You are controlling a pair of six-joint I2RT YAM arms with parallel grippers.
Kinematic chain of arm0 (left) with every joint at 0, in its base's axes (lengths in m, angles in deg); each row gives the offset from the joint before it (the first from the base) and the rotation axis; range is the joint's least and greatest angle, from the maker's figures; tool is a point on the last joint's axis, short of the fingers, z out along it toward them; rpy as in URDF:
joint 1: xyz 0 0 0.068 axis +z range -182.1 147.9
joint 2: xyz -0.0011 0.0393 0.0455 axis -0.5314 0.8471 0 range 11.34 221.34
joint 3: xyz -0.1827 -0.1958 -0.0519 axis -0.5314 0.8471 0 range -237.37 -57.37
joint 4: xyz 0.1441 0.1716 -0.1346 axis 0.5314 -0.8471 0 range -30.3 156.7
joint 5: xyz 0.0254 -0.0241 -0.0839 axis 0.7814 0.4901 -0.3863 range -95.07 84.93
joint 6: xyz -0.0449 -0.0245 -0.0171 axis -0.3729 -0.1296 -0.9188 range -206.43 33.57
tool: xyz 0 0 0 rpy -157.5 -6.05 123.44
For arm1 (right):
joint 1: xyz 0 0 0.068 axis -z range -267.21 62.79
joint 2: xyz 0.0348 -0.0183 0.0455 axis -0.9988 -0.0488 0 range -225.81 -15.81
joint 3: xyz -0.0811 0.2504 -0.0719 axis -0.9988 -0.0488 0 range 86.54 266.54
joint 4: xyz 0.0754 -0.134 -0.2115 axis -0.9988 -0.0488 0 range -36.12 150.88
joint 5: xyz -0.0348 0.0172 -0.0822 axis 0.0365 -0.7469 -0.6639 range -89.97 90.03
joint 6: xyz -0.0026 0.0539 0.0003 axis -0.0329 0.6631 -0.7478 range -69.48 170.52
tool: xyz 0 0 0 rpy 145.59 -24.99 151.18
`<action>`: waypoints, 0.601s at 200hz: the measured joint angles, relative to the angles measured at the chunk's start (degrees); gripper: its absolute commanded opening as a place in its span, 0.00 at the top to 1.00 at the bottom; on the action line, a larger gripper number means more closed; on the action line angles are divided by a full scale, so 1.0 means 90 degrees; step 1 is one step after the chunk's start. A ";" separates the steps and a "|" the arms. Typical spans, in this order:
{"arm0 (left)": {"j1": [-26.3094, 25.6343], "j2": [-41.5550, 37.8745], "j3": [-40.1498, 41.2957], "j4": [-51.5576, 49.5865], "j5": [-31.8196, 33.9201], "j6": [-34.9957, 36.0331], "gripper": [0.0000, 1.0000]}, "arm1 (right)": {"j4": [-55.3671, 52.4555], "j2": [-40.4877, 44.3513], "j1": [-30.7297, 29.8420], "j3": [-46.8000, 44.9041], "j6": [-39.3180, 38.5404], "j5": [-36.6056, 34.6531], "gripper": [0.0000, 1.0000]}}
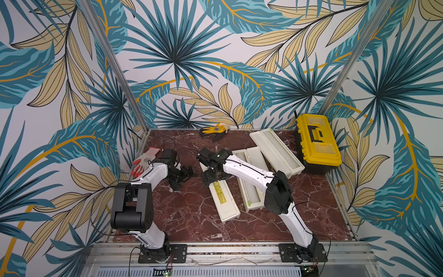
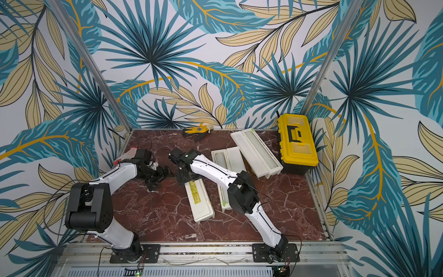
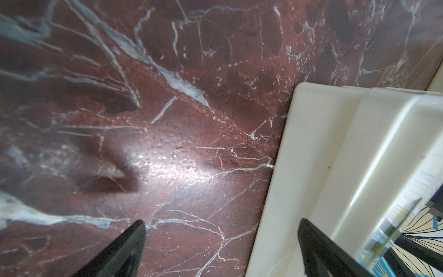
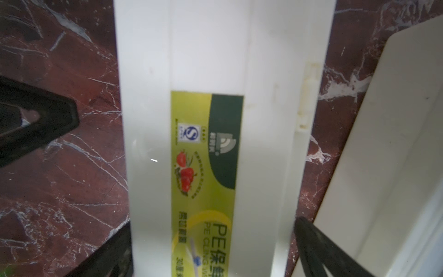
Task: Put plastic wrap rolls into dispensers
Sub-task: Close the lid on the plastic wrap cutting box.
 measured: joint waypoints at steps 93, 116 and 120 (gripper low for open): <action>-0.0114 -0.0002 0.0335 0.0005 -0.0063 0.0010 0.00 | 0.0165 0.0279 0.0002 -0.0430 -0.0005 -0.0027 0.01; -0.0274 -0.0002 0.0476 0.0005 -0.0080 -0.0029 0.00 | 0.0282 0.0442 0.0056 -0.0644 -0.0010 0.0061 0.01; -0.0311 -0.0002 0.0498 0.0007 -0.0080 -0.0044 0.00 | 0.0296 0.0469 0.0068 -0.0678 -0.0015 0.0080 0.01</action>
